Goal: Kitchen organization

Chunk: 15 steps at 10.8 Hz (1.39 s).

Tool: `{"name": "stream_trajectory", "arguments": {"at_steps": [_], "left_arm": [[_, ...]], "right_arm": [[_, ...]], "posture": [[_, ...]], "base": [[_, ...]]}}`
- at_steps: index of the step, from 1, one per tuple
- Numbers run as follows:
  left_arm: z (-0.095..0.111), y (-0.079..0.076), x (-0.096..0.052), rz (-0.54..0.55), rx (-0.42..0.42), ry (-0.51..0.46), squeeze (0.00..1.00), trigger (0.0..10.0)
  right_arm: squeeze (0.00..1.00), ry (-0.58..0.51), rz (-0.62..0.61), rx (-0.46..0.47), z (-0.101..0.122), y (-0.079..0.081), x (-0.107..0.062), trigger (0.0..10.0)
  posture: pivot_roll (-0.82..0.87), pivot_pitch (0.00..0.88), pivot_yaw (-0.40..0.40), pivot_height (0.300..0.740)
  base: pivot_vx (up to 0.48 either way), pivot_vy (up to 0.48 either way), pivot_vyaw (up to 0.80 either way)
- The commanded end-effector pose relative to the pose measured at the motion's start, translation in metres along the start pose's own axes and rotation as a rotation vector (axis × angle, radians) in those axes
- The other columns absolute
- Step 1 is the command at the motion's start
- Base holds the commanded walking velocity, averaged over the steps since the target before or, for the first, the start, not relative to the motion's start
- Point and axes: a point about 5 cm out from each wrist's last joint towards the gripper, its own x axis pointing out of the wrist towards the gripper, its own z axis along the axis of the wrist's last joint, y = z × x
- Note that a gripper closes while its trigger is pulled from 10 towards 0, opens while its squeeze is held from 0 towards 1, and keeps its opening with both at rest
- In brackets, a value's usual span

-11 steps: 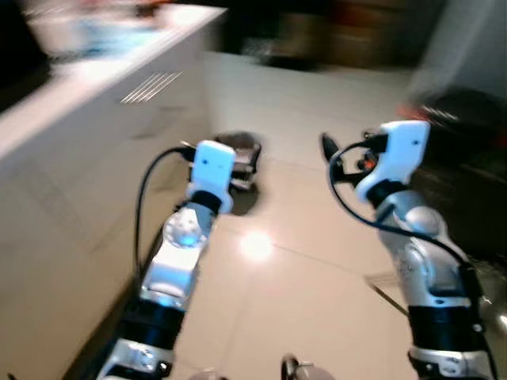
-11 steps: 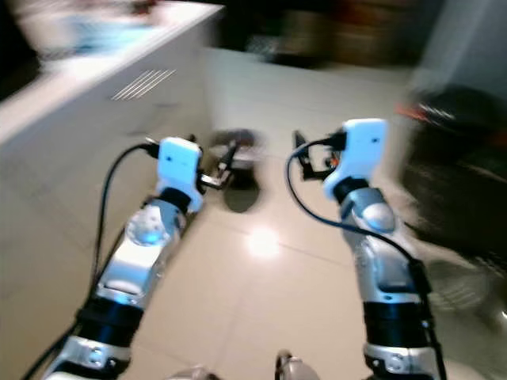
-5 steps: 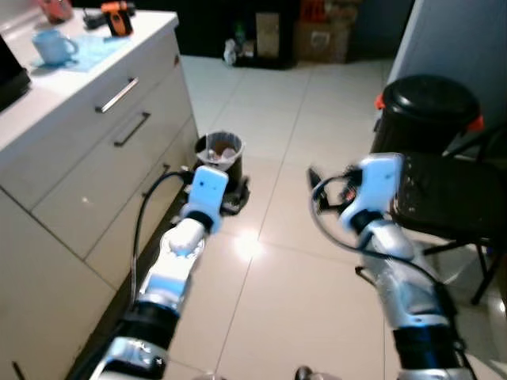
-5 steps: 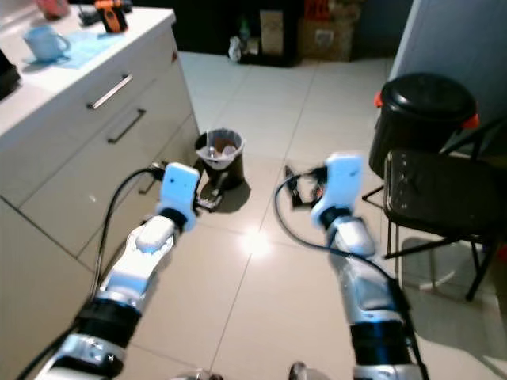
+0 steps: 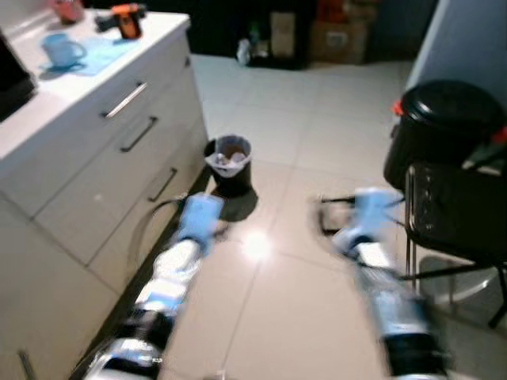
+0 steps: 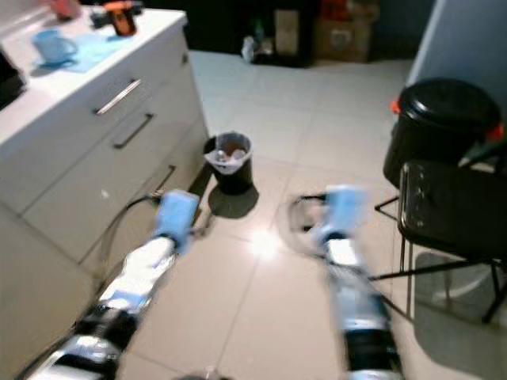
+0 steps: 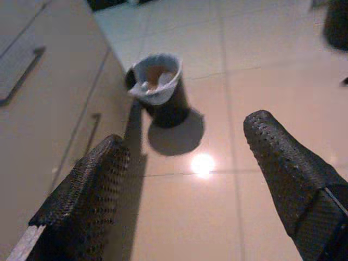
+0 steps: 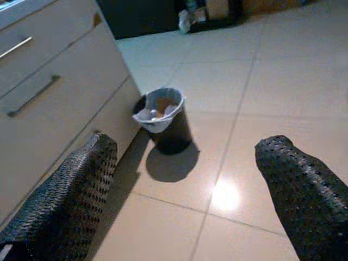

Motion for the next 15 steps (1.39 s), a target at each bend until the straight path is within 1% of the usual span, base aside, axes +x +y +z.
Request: {"name": "stream_trajectory", "arguments": {"at_steps": [1, 2, 3, 4, 5, 6, 7, 8, 9, 11, 12, 14, 15], "left_arm": [[-0.003, -0.009, 0.001, -0.016, -0.002, 0.002, 0.0, 10.0], [-0.013, -0.013, 0.001, -0.036, 0.003, 0.036, 0.0, 10.0], [-0.018, -0.014, 0.0, -0.035, 0.009, 0.053, 0.0, 10.0], [-0.027, -0.013, -0.001, -0.036, 0.029, 0.087, 0.0, 10.0], [-0.031, -0.012, -0.002, -0.033, 0.024, 0.105, 0.0, 10.0], [-0.038, -0.011, -0.003, -0.034, 0.005, 0.143, 0.0, 10.0], [-0.041, -0.011, -0.003, -0.037, 0.004, 0.159, 0.0, 10.0], [-0.046, -0.011, -0.004, -0.039, 0.002, 0.173, 0.0, 10.0], [-0.051, -0.011, -0.006, -0.038, 0.011, 0.202, 0.0, 10.0], [-0.057, -0.01, -0.007, -0.044, 0.033, 0.232, 0.0, 10.0], [-0.058, -0.011, -0.007, -0.053, 0.033, 0.248, 0.0, 10.0], [-0.058, -0.012, -0.007, -0.06, 0.033, 0.256, 0.0, 10.0], [-0.056, -0.014, -0.006, -0.069, 0.019, 0.241, 0.0, 10.0]], "right_arm": [[0.0, 0.016, -0.06, -0.011, -0.006, -0.016, -0.003, 10.0], [0.0, 0.067, -0.101, -0.008, -0.023, -0.022, -0.002, 10.0], [0.0, 0.101, -0.122, 0.02, -0.032, -0.024, -0.002, 10.0], [0.0, 0.164, -0.176, 0.032, -0.051, -0.034, -0.006, 10.0], [0.0, 0.188, -0.193, 0.029, -0.058, -0.038, -0.008, 10.0], [0.0, 0.252, -0.215, 0.01, -0.072, -0.046, -0.012, 10.0], [0.0, 0.291, -0.236, 0.015, -0.081, -0.054, -0.016, 10.0], [0.0, 0.304, -0.253, 0.027, -0.086, -0.059, -0.018, 10.0], [0.0, 0.342, -0.266, 0.046, -0.093, -0.062, -0.02, 10.0], [0.0, 0.372, -0.306, 0.073, -0.101, -0.072, -0.025, 10.0], [0.0, 0.39, -0.337, 0.087, -0.104, -0.077, -0.027, 10.0], [0.0, 0.392, -0.341, 0.091, -0.104, -0.077, -0.026, 10.0], [0.0, 0.382, -0.344, 0.107, -0.104, -0.077, -0.026, 10.0]], "posture": [[-0.01, 0.065, 0.084, 0.74], [-0.02, 0.062, 0.087, 0.74], [-0.02, 0.062, 0.087, 0.74], [-0.02, 0.062, 0.086, 0.74], [-0.02, 0.061, 0.086, 0.74], [-0.02, 0.059, 0.086, 0.74], [-0.02, 0.057, 0.084, 0.74], [-0.02, 0.056, 0.084, 0.74], [-0.02, 0.053, 0.084, 0.74], [-0.02, 0.049, 0.084, 0.74], [-0.01, 0.047, 0.085, 0.74], [-0.01, 0.043, 0.09, 0.74], [-0.02, 0.042, 0.09, 0.74]], "base": [[0.469, 0.0, 0.0], [0.472, 0.0, 0.0], [0.469, 0.0, 0.0], [0.469, 0.0, 0.0], [0.469, 0.0, 0.0], [0.469, 0.0, 0.0], [0.469, 0.0, 0.0], [0.469, 0.0, 0.0], [0.469, 0.0, 0.0], [0.469, 0.0, 0.0], [0.469, 0.0, -0.8], [0.469, 0.0, -0.8], [0.0, 0.0, -0.69]]}}
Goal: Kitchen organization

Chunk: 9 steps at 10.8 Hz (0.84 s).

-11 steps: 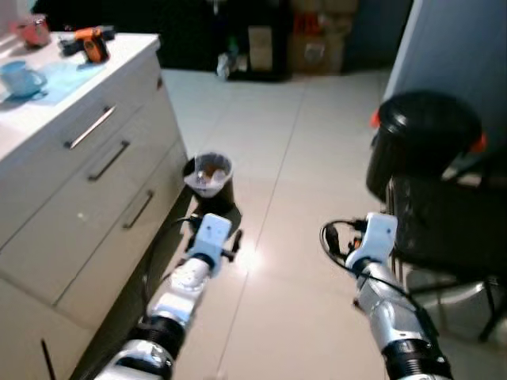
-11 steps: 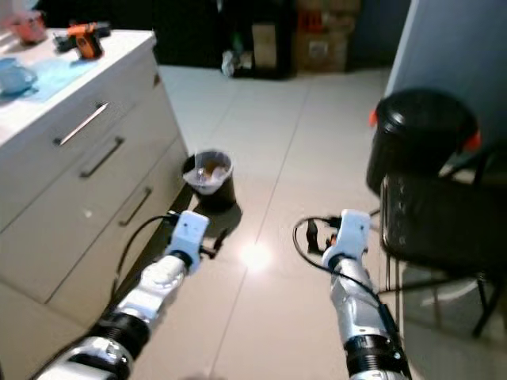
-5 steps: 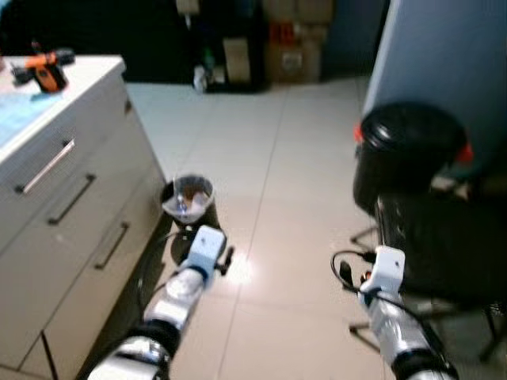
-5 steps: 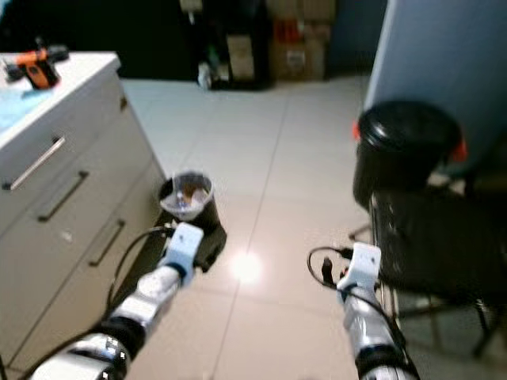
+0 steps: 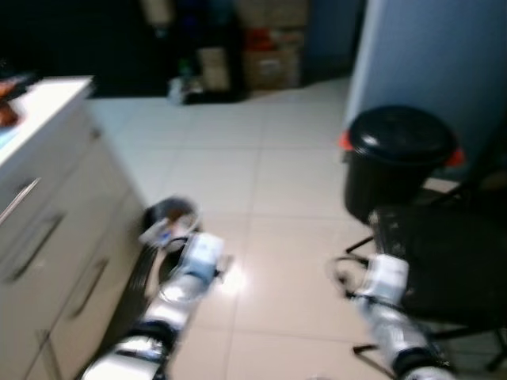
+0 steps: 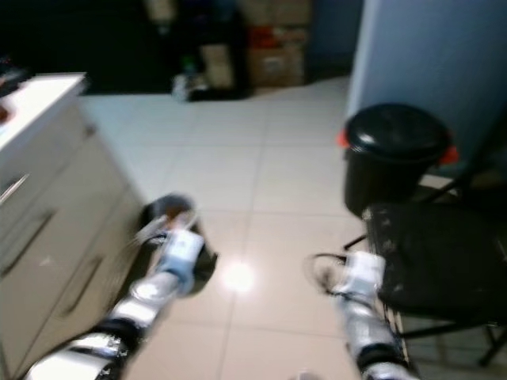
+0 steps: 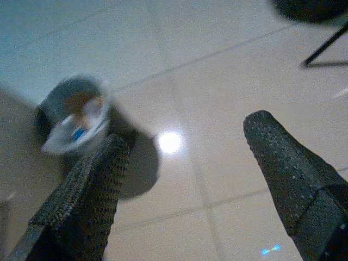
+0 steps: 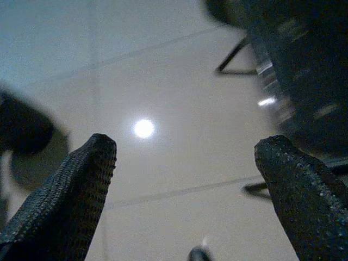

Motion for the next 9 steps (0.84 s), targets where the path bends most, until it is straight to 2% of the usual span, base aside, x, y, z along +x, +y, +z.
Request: {"name": "stream_trajectory", "arguments": {"at_steps": [1, 2, 3, 5, 6, 9], "left_arm": [[-0.008, 0.015, -0.003, 0.037, -0.003, 0.026, 0.0, 10.0], [-0.014, 0.014, -0.004, 0.031, 0.0, 0.059, 0.0, 10.0], [-0.022, 0.014, -0.005, 0.034, -0.03, 0.1, 0.0, 10.0], [-0.046, 0.017, -0.012, 0.041, -0.055, 0.235, 0.0, 10.0], [-0.061, 0.021, -0.018, 0.038, -0.055, 0.302, 0.0, 10.0], [-0.083, 0.028, -0.029, 0.036, -0.007, 0.398, 0.0, 10.0]], "right_arm": [[0.0, -0.003, 0.04, 0.028, 0.0, 0.015, 0.001, 10.0], [0.0, 0.004, 0.037, 0.03, -0.001, 0.014, 0.002, 10.0], [0.0, 0.019, 0.033, 0.039, -0.004, 0.013, 0.002, 10.0], [0.0, 0.061, 0.003, 0.069, -0.016, 0.004, 0.0, 10.0], [0.0, 0.109, -0.029, 0.046, -0.027, -0.004, -0.003, 10.0], [0.0, 0.176, -0.059, -0.007, -0.048, -0.017, -0.01, 10.0]], "posture": [[-0.02, 0.042, 0.09, 0.74], [-0.02, 0.04, 0.089, 0.74], [-0.02, 0.038, 0.089, 0.74], [-0.02, 0.033, 0.091, 0.74], [-0.03, 0.03, 0.094, 0.74], [-0.03, 0.03, 0.095, 0.74]], "base": [[0.0, 0.0, 0.0], [0.0, 0.0, 0.0], [0.0, 0.0, 0.0], [0.0, 0.0, 0.0], [0.0, 0.0, 0.0], [0.0, 0.0, 0.0]]}}
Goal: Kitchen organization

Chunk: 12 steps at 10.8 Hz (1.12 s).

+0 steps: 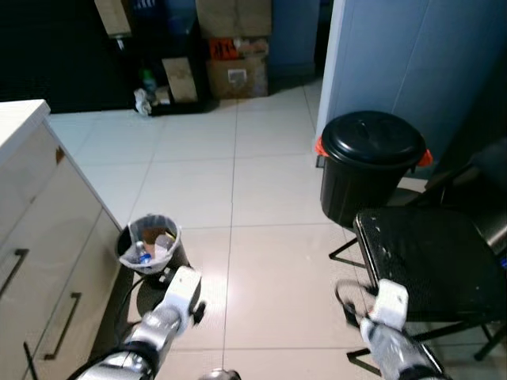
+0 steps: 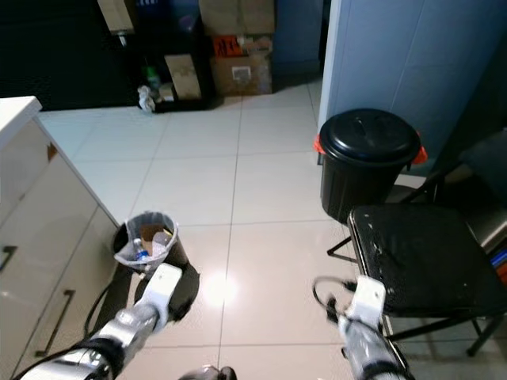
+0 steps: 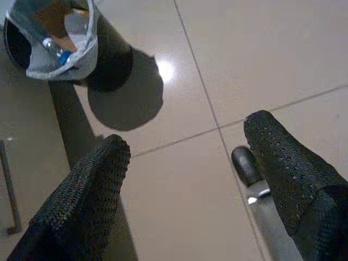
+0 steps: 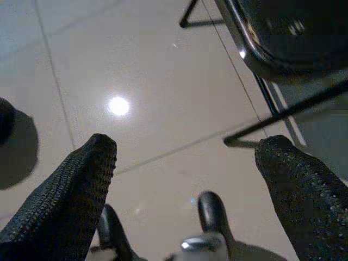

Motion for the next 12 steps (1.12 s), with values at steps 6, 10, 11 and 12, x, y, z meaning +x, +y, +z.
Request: {"name": "stream_trajectory", "arguments": {"at_steps": [6, 10, 11, 12], "left_arm": [[-0.026, 0.015, -0.004, 0.011, 0.041, 0.122, 0.0, 10.0], [-0.039, 0.01, -0.006, 0.009, 0.037, 0.148, 0.0, 10.0], [-0.04, 0.01, -0.006, 0.01, 0.032, 0.15, 0.0, 10.0], [-0.04, 0.011, -0.006, 0.012, 0.029, 0.151, 0.0, 10.0]], "right_arm": [[0.0, 0.101, 0.003, -0.151, -0.03, 0.0, -0.005, 10.0], [0.0, 0.118, -0.004, -0.165, -0.033, -0.006, -0.006, 10.0], [0.0, 0.12, -0.007, -0.163, -0.034, -0.007, -0.006, 10.0], [0.0, 0.122, -0.008, -0.162, -0.034, -0.007, -0.006, 10.0]], "posture": [[-0.04, 0.031, 0.104, 0.74], [-0.04, 0.034, 0.1, 0.74], [-0.04, 0.035, 0.1, 0.74], [-0.04, 0.035, 0.1, 0.74]], "base": [[0.0, 0.0, 0.0], [0.0, 0.0, 0.0], [0.0, 0.0, 0.0], [0.0, 0.0, 0.0]]}}
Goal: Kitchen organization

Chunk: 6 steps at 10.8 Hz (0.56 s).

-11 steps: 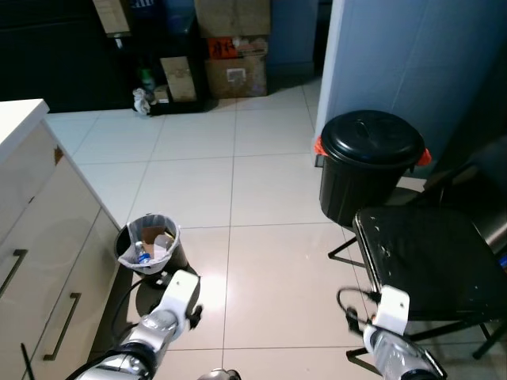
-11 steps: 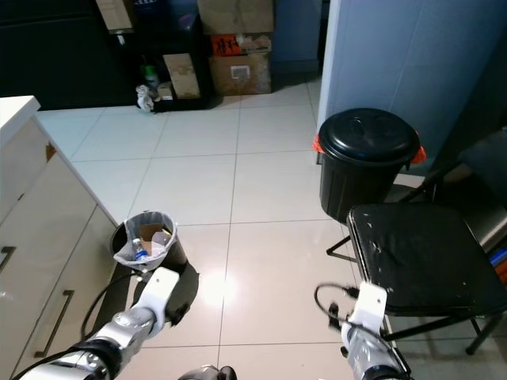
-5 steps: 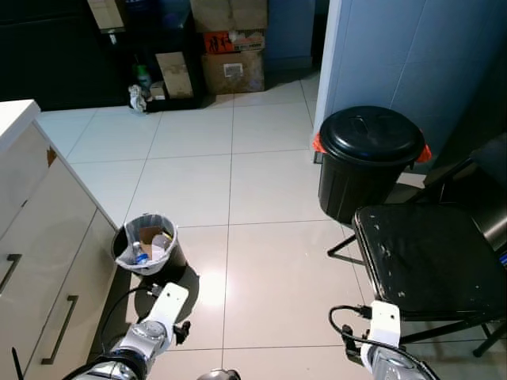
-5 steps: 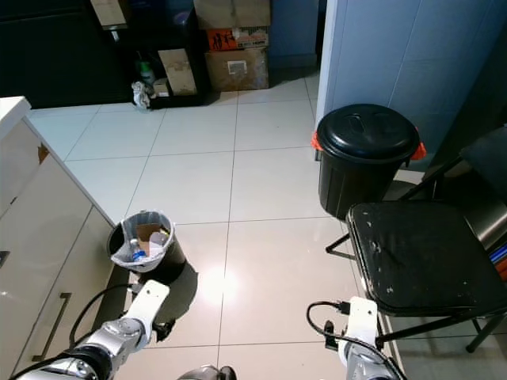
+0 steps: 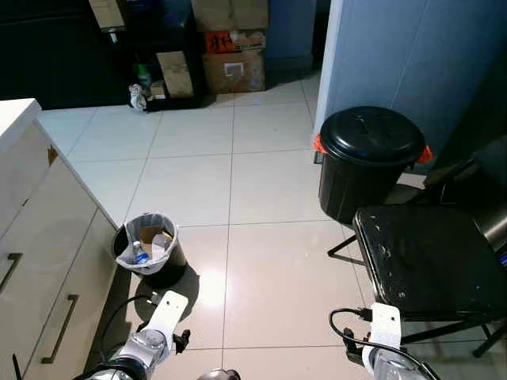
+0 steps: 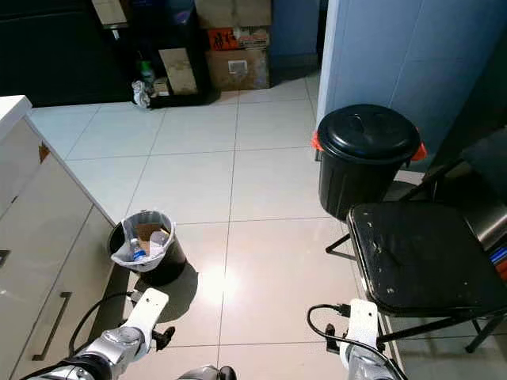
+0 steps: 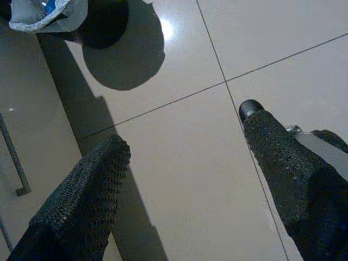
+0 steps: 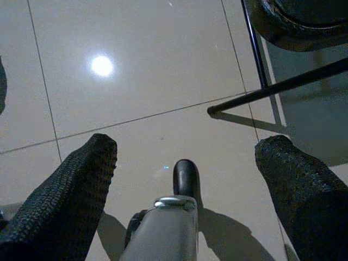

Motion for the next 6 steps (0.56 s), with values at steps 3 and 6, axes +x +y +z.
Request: {"name": "stream_trajectory", "arguments": {"at_steps": [3, 6], "left_arm": [[-0.003, 0.0037, -0.0004, 0.013, -0.009, 0.011, 0.0, 10.0], [-0.003, 0.0037, -0.0004, 0.013, -0.009, 0.011, 0.0, 10.0]], "right_arm": [[0.0, 0.03, -0.005, -0.014, -0.0073, 0.0002, -0.0007, 10.0], [0.0, 0.03, -0.005, -0.014, -0.0073, 0.0002, -0.0007, 10.0]], "posture": [[-0.04, 0.037, 0.1, 0.74], [-0.04, 0.037, 0.1, 0.74]], "base": [[0.0, 0.0, 0.0], [0.0, 0.0, 0.0]]}}
